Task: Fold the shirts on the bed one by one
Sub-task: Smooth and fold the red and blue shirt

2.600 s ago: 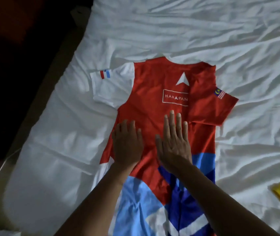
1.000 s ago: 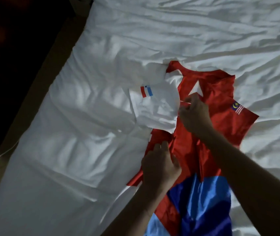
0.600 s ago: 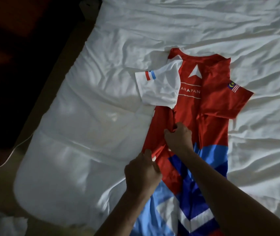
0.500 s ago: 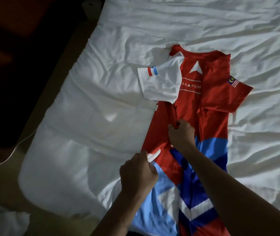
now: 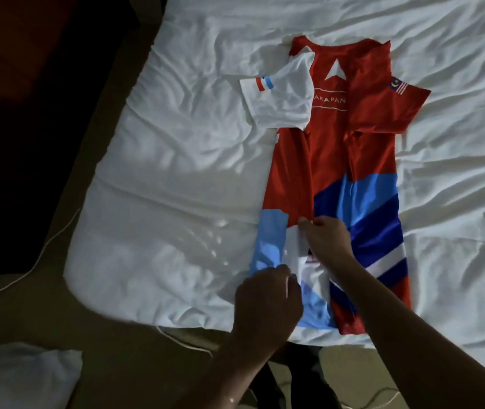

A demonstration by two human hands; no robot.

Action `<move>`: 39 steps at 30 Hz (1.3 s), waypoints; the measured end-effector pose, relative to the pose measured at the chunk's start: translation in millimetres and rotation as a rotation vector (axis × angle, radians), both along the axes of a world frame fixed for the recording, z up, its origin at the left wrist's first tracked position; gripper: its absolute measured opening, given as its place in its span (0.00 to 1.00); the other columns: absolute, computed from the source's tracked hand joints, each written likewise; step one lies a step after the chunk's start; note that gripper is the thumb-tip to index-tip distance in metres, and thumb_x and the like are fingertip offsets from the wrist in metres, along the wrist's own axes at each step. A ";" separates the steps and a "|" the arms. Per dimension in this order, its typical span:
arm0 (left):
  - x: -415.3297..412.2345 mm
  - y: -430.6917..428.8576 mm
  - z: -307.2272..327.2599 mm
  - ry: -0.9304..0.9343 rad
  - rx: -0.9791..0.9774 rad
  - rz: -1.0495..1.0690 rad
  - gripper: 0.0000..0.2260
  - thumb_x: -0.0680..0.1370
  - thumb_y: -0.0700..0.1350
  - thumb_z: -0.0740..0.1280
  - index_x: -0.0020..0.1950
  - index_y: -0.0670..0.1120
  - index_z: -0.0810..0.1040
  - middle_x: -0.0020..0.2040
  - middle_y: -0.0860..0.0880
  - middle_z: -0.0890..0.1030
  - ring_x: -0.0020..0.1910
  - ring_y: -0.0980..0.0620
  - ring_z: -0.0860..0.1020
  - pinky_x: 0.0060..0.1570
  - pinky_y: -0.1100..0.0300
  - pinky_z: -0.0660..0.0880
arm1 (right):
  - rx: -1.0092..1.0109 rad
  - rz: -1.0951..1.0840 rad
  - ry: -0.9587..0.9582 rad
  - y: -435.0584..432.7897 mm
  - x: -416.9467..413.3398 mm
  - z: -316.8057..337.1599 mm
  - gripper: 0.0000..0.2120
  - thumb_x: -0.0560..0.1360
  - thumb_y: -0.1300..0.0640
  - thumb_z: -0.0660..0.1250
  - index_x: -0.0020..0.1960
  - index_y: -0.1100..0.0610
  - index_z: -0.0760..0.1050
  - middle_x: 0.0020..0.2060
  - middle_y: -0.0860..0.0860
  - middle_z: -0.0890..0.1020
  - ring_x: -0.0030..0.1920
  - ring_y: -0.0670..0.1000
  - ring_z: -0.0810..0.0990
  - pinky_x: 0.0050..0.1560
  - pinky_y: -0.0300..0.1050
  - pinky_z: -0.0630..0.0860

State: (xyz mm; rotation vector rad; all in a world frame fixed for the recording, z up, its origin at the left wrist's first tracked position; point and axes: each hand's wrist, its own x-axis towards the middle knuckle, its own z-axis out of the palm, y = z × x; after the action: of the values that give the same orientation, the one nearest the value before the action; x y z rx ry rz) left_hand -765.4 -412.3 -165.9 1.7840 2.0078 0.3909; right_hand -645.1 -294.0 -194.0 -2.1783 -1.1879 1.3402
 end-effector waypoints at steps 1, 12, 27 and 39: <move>-4.1 -4.0 -2.4 -0.048 0.027 0.055 0.10 0.78 0.49 0.61 0.38 0.50 0.73 0.33 0.48 0.79 0.33 0.45 0.81 0.32 0.54 0.74 | -0.030 -0.004 0.039 -9.5 0.5 0.2 0.16 0.78 0.46 0.70 0.41 0.59 0.81 0.35 0.54 0.83 0.39 0.56 0.84 0.40 0.51 0.82; -27.3 3.1 -32.0 -0.195 -0.185 0.365 0.12 0.84 0.57 0.64 0.52 0.49 0.77 0.47 0.49 0.82 0.49 0.44 0.81 0.43 0.53 0.71 | 0.030 -0.055 0.142 -66.1 -19.6 2.3 0.14 0.82 0.46 0.65 0.57 0.57 0.76 0.47 0.53 0.81 0.46 0.54 0.82 0.42 0.48 0.78; -47.1 -0.9 -60.6 0.118 0.345 -0.127 0.15 0.81 0.44 0.68 0.66 0.40 0.80 0.62 0.39 0.81 0.58 0.37 0.79 0.53 0.43 0.79 | 0.356 0.362 -0.671 -89.9 -6.5 11.9 0.28 0.79 0.49 0.67 0.75 0.57 0.62 0.61 0.60 0.74 0.57 0.62 0.77 0.46 0.57 0.77; -57.9 19.3 -85.7 0.190 0.292 -0.306 0.20 0.84 0.45 0.58 0.72 0.38 0.77 0.72 0.38 0.77 0.69 0.36 0.76 0.66 0.39 0.72 | 0.423 0.626 -0.603 -95.0 1.3 -49.5 0.33 0.85 0.42 0.45 0.83 0.62 0.52 0.83 0.59 0.49 0.84 0.58 0.45 0.82 0.61 0.46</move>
State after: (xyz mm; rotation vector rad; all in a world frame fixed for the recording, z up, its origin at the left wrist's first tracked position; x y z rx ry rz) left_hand -823.3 -393.0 -251.6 2.3473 1.8260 0.4488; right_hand -643.8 -388.9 -243.6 -2.0082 -2.2727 0.4850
